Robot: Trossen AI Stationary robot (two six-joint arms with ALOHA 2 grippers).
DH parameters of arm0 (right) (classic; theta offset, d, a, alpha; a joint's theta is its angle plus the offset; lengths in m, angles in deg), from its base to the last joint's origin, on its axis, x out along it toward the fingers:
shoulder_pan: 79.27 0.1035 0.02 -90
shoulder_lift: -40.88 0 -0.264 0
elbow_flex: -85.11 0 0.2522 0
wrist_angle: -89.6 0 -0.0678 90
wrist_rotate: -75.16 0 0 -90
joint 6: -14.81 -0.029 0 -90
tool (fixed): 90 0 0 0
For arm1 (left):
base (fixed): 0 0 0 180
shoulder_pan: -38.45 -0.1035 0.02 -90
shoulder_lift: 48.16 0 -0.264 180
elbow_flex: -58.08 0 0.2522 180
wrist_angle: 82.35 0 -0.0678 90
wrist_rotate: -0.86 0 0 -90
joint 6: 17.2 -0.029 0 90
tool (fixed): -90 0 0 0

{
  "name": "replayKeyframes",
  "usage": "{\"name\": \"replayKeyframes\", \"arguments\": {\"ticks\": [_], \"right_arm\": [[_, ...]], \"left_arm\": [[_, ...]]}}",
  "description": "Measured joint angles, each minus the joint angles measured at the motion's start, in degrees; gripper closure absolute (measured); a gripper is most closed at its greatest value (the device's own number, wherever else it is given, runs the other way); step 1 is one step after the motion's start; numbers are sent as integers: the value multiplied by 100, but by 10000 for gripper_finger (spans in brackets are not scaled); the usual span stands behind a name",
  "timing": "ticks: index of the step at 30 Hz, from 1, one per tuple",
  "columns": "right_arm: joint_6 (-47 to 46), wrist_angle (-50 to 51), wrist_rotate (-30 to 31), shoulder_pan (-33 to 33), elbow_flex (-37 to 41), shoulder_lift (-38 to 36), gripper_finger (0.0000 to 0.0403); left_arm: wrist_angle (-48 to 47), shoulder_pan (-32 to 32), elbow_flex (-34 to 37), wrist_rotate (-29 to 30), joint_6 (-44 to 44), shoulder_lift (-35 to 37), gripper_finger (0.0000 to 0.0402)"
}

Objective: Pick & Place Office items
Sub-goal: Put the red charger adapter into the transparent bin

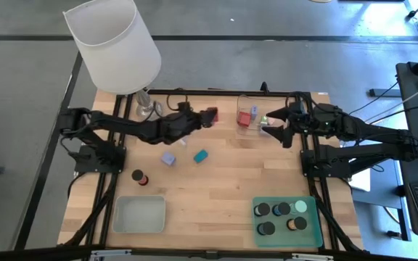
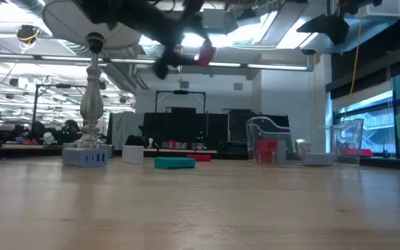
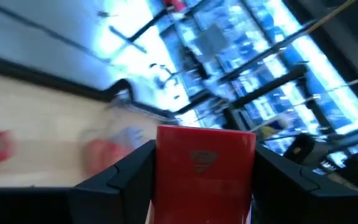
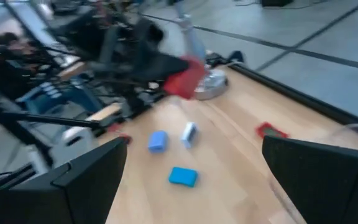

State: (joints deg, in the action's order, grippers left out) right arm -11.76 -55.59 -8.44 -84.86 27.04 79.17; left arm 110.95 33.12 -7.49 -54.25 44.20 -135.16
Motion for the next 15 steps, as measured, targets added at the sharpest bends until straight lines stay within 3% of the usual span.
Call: {"name": "replayKeyframes", "arguments": {"ticks": [8, 15], "right_arm": [[0, -180, -987, 7, 0, 0, 25], [250, -180, -1137, 7, -2, 0, 24]], "left_arm": [[200, -33, -1229, -882, -979, -958, 185], [178, 34, -1904, -2155, -2620, -1323, 185]]}}
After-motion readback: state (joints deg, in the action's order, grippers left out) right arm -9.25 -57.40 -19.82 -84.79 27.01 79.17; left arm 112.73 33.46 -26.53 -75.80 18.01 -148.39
